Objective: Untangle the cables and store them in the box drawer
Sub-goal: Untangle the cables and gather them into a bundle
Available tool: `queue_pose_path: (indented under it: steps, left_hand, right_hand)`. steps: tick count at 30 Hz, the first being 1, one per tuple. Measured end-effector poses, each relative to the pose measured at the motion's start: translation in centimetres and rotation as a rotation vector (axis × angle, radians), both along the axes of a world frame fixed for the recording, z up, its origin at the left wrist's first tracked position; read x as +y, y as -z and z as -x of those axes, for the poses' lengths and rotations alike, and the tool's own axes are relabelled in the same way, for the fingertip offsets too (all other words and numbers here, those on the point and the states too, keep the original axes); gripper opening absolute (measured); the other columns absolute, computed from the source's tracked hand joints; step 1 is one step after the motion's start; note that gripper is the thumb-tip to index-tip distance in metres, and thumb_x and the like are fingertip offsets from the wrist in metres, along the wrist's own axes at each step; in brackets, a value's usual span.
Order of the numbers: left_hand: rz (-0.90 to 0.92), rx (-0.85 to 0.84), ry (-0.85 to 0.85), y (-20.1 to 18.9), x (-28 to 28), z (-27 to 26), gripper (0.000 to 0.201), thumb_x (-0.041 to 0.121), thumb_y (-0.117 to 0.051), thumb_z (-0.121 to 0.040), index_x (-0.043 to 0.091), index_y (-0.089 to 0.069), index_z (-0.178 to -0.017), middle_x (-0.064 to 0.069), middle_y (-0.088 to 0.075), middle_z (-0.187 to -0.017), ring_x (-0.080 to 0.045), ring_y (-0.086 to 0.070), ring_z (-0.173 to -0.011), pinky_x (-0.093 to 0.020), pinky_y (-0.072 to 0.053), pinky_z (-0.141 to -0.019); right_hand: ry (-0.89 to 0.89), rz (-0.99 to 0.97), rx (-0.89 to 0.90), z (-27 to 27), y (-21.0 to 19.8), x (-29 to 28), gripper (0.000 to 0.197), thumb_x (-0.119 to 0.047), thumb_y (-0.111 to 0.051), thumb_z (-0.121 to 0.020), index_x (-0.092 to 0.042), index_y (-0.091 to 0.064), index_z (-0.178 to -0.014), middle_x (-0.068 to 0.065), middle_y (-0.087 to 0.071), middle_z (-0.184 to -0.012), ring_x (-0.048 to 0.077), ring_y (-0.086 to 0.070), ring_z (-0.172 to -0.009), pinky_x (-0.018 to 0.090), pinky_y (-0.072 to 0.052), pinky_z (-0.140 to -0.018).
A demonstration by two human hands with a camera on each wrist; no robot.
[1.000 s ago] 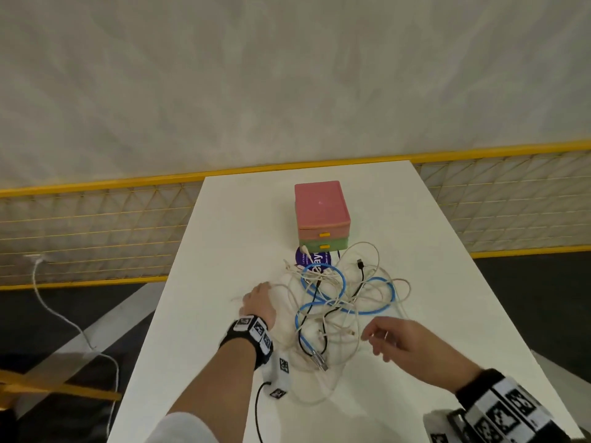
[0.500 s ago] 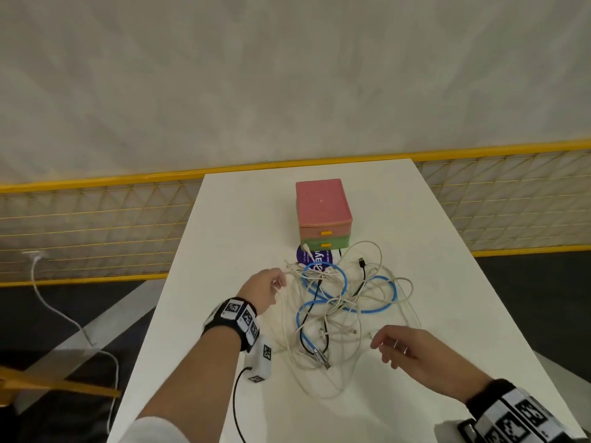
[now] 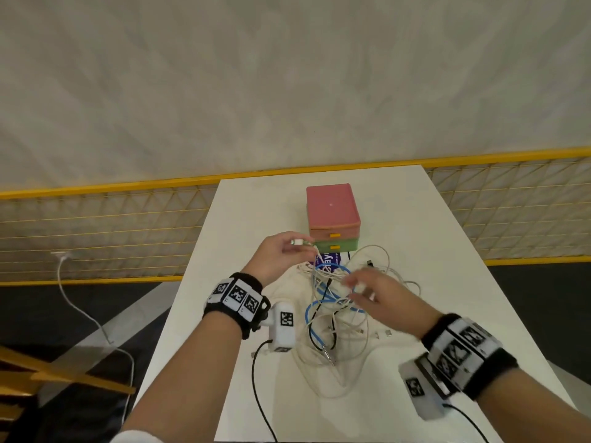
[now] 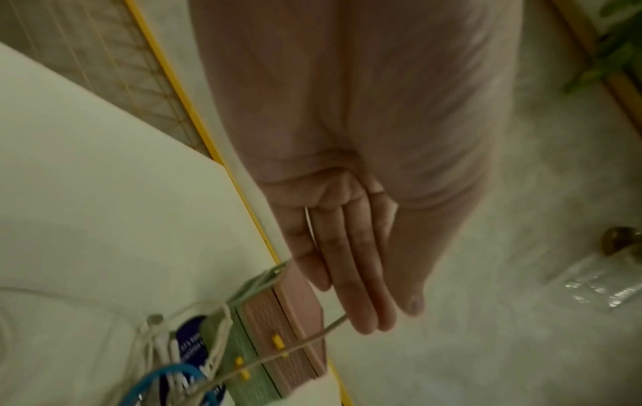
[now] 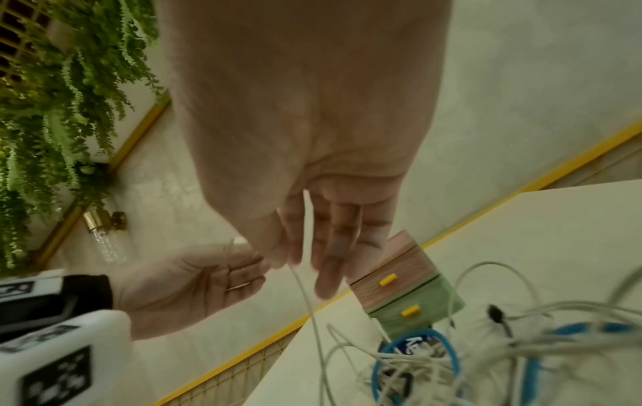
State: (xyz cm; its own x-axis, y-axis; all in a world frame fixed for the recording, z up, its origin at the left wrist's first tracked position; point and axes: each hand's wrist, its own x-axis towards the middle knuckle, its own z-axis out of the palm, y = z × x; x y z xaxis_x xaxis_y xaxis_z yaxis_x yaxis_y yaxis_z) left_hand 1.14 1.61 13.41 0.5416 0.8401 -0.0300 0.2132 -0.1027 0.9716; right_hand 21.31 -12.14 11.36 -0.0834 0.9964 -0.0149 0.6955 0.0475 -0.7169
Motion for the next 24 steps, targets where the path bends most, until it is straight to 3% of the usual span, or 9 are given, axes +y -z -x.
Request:
queue_pose_path:
  steps: [4, 7, 9, 12, 15, 18, 20, 22, 24]
  left_hand:
    - [-0.143, -0.006, -0.051, -0.7, -1.3, -2.0, 0.011, 0.014, -0.062, -0.095, 0.009, -0.071, -0.091, 0.01, -0.067, -0.071, -0.003, -0.06, -0.068, -0.016, -0.046, -0.072]
    - [-0.167, -0.057, -0.067, -1.9, -2.1, -2.6, 0.023, 0.02, -0.048, -0.103, 0.018, -0.063, -0.085, 0.004, -0.066, -0.08, -0.013, -0.061, -0.083, -0.032, -0.048, -0.088]
    - [-0.173, -0.156, -0.091, -3.4, -2.5, -2.6, 0.028, 0.02, -0.039, -0.105, 0.018, -0.054, -0.082, 0.008, -0.058, -0.068, -0.018, -0.059, -0.077, -0.04, -0.048, -0.088]
    - [-0.135, -0.365, -0.172, -7.1, -2.8, -2.1, 0.027, 0.02, -0.036, -0.106, 0.016, -0.048, -0.083, 0.012, -0.037, -0.057, -0.01, -0.038, -0.052, -0.028, -0.043, -0.059]
    - [-0.114, -0.473, -0.181, -10.3, -3.2, -0.7, 0.024, 0.018, -0.043, -0.104, 0.015, -0.051, -0.081, 0.013, -0.038, -0.048, -0.005, -0.024, -0.041, -0.018, -0.023, -0.042]
    - [-0.269, -0.104, -0.108, -11.2, -4.5, 0.2, 0.02, 0.02, -0.047, -0.103, 0.012, -0.064, -0.098, 0.0, -0.066, -0.062, -0.027, -0.044, -0.042, -0.035, -0.042, -0.044]
    - [-0.302, 0.28, -0.017, -9.8, -5.1, 0.0, 0.03, 0.03, -0.046, -0.103, 0.016, -0.063, -0.123, -0.008, -0.07, -0.103, -0.036, -0.061, -0.083, -0.043, -0.05, -0.076]
    - [-0.244, 0.523, 0.105, -7.7, -5.3, -0.4, 0.036, 0.038, -0.043, -0.102, 0.014, -0.061, -0.122, -0.004, -0.069, -0.085, -0.023, -0.063, -0.072, -0.034, -0.048, -0.068]
    - [-0.205, 0.49, 0.126, -6.6, -4.9, -0.6, 0.033, 0.037, -0.042, -0.103, 0.012, -0.061, -0.095, 0.001, -0.052, -0.063, -0.016, -0.046, -0.056, -0.029, -0.038, -0.058]
  right_hand:
    - [0.03, -0.123, 0.166, 2.1, -1.2, 4.5, 0.047, -0.019, -0.055, -0.093, -0.025, -0.04, -0.138, -0.003, -0.051, -0.123, 0.021, -0.063, -0.084, 0.032, -0.053, -0.075]
    - [0.018, -0.012, 0.396, 3.7, -1.3, 5.9, 0.029, -0.018, -0.047, -0.097, -0.019, -0.045, -0.126, 0.006, -0.063, -0.101, 0.018, -0.067, -0.073, 0.038, -0.054, -0.066]
    - [-0.017, 0.049, 0.391, 4.5, -0.7, 6.0, 0.015, -0.018, -0.041, -0.099, -0.014, -0.053, -0.108, 0.002, -0.061, -0.091, 0.018, -0.066, -0.071, 0.036, -0.053, -0.064]
    - [-0.106, 0.169, 0.266, 4.7, 1.8, 5.6, 0.021, -0.016, -0.035, -0.101, -0.014, -0.051, -0.089, -0.002, -0.056, -0.087, 0.018, -0.064, -0.079, 0.02, -0.048, -0.061]
    - [-0.041, 0.209, 0.266, 4.0, 3.4, 5.1, 0.028, -0.013, -0.031, -0.101, -0.015, -0.044, -0.077, 0.004, -0.053, -0.083, 0.026, -0.064, -0.083, 0.026, -0.046, -0.065]
    - [0.026, 0.122, 0.283, 3.4, 1.3, 5.0, 0.03, -0.016, -0.034, -0.102, -0.014, -0.046, -0.074, 0.002, -0.054, -0.07, 0.02, -0.064, -0.068, 0.031, -0.048, -0.061]
    - [0.027, 0.022, 0.281, 3.3, -1.2, 5.2, 0.029, -0.019, -0.038, -0.101, -0.01, -0.051, -0.078, 0.001, -0.054, -0.063, 0.018, -0.063, -0.058, 0.024, -0.048, -0.051]
    - [0.014, -0.085, 0.302, 3.3, -3.5, 5.5, 0.027, -0.018, -0.039, -0.101, -0.001, -0.055, -0.088, 0.003, -0.054, -0.06, 0.014, -0.06, -0.049, 0.021, -0.046, -0.045]
    - [0.02, -0.156, 0.345, 3.2, -5.1, 5.7, 0.024, -0.016, -0.039, -0.101, -0.002, -0.054, -0.088, 0.006, -0.055, -0.061, 0.012, -0.058, -0.047, 0.021, -0.044, -0.045]
